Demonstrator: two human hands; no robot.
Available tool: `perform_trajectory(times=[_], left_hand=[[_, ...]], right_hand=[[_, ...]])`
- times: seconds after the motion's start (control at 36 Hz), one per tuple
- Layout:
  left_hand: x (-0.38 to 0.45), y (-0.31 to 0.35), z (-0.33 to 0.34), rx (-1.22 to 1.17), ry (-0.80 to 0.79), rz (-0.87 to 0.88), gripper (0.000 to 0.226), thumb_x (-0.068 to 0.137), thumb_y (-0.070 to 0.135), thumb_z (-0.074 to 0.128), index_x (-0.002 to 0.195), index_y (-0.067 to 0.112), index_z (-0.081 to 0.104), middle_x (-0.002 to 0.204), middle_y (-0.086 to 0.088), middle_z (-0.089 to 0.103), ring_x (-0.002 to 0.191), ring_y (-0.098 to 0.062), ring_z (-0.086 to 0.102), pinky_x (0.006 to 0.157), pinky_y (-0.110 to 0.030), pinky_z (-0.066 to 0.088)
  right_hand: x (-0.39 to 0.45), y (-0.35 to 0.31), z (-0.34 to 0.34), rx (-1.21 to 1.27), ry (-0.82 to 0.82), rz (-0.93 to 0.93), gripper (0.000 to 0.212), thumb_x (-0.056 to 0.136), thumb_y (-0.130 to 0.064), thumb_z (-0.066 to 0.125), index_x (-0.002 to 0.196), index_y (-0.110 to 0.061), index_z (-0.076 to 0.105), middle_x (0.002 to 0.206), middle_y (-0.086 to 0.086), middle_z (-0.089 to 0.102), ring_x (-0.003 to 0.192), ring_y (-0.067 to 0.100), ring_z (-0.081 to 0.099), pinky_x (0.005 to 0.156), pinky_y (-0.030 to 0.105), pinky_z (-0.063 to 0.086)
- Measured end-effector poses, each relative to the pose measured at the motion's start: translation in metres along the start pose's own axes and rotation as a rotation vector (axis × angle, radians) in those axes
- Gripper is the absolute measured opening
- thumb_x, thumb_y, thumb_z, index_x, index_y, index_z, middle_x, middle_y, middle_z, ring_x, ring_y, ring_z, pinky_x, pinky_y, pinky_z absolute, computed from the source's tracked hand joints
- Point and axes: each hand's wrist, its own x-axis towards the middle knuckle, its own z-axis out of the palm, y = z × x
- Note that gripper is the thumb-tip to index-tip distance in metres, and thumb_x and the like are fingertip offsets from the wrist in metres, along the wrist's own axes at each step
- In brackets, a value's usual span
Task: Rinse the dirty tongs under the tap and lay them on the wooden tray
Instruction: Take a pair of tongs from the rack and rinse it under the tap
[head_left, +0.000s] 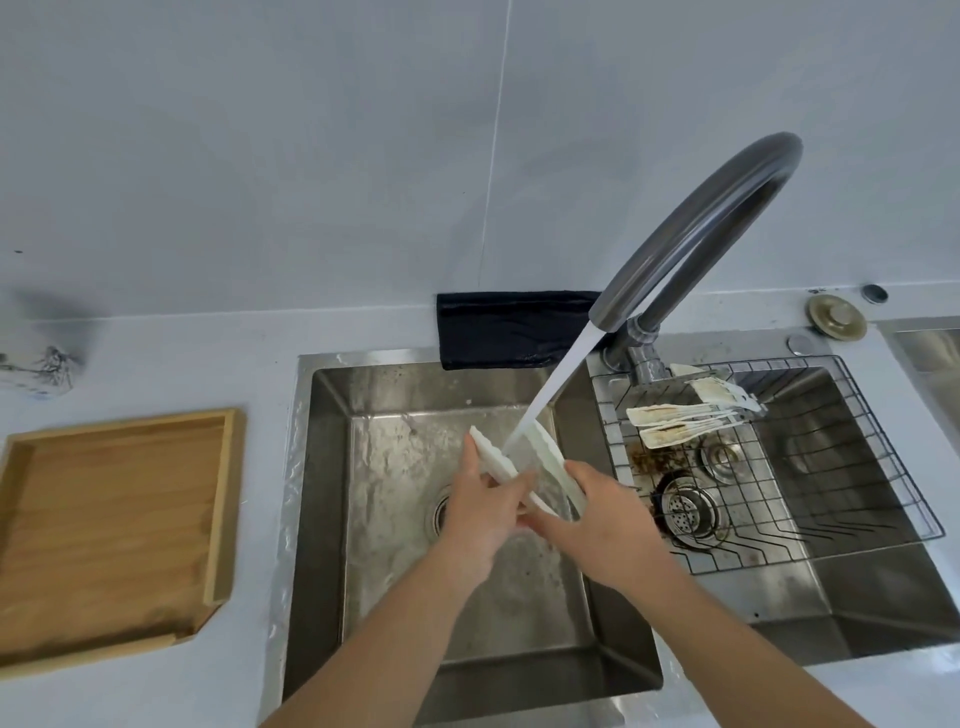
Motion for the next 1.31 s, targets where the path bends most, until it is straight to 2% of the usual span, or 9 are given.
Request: perform_trajectory(times=[0.14, 0.25, 0.36, 0.58, 0.72, 0.89, 1.06, 1.17, 1.31], left_hand=[[-0.007, -0.009, -0.011, 0.025, 0.06, -0.032, 0.096, 0.088, 0.009, 0.074, 0.156, 0.045, 0.017, 0.108, -0.013, 0.071, 0.081, -0.021, 0.077, 0.074, -0.041, 0.064], [-0.01, -0.021, -0.025, -0.002, 0.083, -0.064, 0.086, 0.086, 0.005, 0.075, 0.153, 0.037, 0.032, 0.113, -0.017, 0.067, 0.081, -0.024, 0.077, 0.07, -0.039, 0.064], [-0.014, -0.036, -0.041, 0.035, 0.17, -0.087, 0.077, 0.085, 0.002, 0.075, 0.15, 0.027, 0.042, 0.11, -0.018, 0.065, 0.089, -0.031, 0.074, 0.067, -0.037, 0.064], [-0.011, -0.061, -0.06, 0.154, 0.184, -0.122, 0.073, 0.085, -0.006, 0.072, 0.145, 0.03, 0.051, 0.111, -0.006, 0.072, 0.094, -0.03, 0.073, 0.078, -0.05, 0.062], [-0.006, -0.071, -0.06, 0.373, 0.222, -0.038, 0.066, 0.088, 0.005, 0.073, 0.145, 0.029, 0.051, 0.096, 0.001, 0.066, 0.076, -0.012, 0.066, 0.066, -0.021, 0.058], [0.007, -0.081, -0.057, 0.51, 0.192, -0.006, 0.067, 0.087, 0.01, 0.075, 0.147, 0.027, 0.05, 0.113, 0.002, 0.065, 0.096, -0.014, 0.067, 0.09, -0.028, 0.057], [0.021, -0.097, -0.055, 0.546, 0.184, 0.011, 0.067, 0.083, 0.016, 0.08, 0.143, 0.028, 0.053, 0.128, -0.001, 0.068, 0.105, -0.016, 0.067, 0.095, -0.029, 0.055], [0.026, -0.103, -0.054, 0.643, 0.146, 0.047, 0.056, 0.089, 0.009, 0.073, 0.141, 0.023, 0.056, 0.128, 0.0, 0.065, 0.1, -0.009, 0.061, 0.091, -0.019, 0.05], [0.039, -0.112, -0.051, 0.782, 0.108, 0.092, 0.048, 0.089, 0.004, 0.071, 0.135, 0.014, 0.062, 0.12, 0.001, 0.068, 0.098, -0.006, 0.058, 0.079, -0.007, 0.042]], right_hand=[[-0.006, 0.005, 0.01, 0.118, -0.106, 0.075, 0.068, 0.068, -0.077, 0.067, 0.117, -0.031, 0.062, 0.093, -0.013, 0.07, 0.079, 0.002, 0.067, 0.061, 0.018, 0.052], [-0.013, 0.012, 0.023, 0.231, -0.16, 0.171, 0.046, 0.087, -0.065, 0.058, 0.12, -0.033, 0.059, 0.09, -0.016, 0.069, 0.077, 0.005, 0.069, 0.067, 0.025, 0.058], [-0.016, 0.022, 0.041, 0.34, -0.166, 0.305, 0.056, 0.096, -0.051, 0.056, 0.143, -0.023, 0.051, 0.117, -0.004, 0.065, 0.093, 0.017, 0.068, 0.087, 0.041, 0.059], [-0.02, 0.034, 0.065, 0.591, -0.263, 0.516, 0.03, 0.098, -0.024, 0.063, 0.126, -0.025, 0.053, 0.097, 0.006, 0.071, 0.075, 0.018, 0.071, 0.057, 0.026, 0.055], [-0.018, 0.044, 0.086, 0.741, -0.306, 0.614, 0.03, 0.098, -0.016, 0.062, 0.126, -0.02, 0.053, 0.101, 0.011, 0.073, 0.089, 0.028, 0.074, 0.075, 0.039, 0.062], [-0.012, 0.057, 0.098, 0.817, -0.339, 0.659, 0.023, 0.098, -0.017, 0.062, 0.121, -0.016, 0.062, 0.104, 0.012, 0.076, 0.089, 0.028, 0.077, 0.079, 0.04, 0.063], [-0.007, 0.068, 0.106, 0.82, -0.365, 0.7, 0.028, 0.1, -0.016, 0.059, 0.127, -0.008, 0.062, 0.114, 0.021, 0.071, 0.096, 0.029, 0.072, 0.07, 0.031, 0.061], [-0.006, 0.072, 0.105, 0.843, -0.371, 0.747, 0.018, 0.103, -0.011, 0.052, 0.121, -0.011, 0.056, 0.117, 0.022, 0.067, 0.112, 0.034, 0.066, 0.086, 0.036, 0.056], [-0.001, 0.085, 0.113, 0.89, -0.385, 0.797, 0.019, 0.101, -0.011, 0.054, 0.12, -0.012, 0.056, 0.103, 0.011, 0.068, 0.093, 0.022, 0.068, 0.083, 0.034, 0.056]])
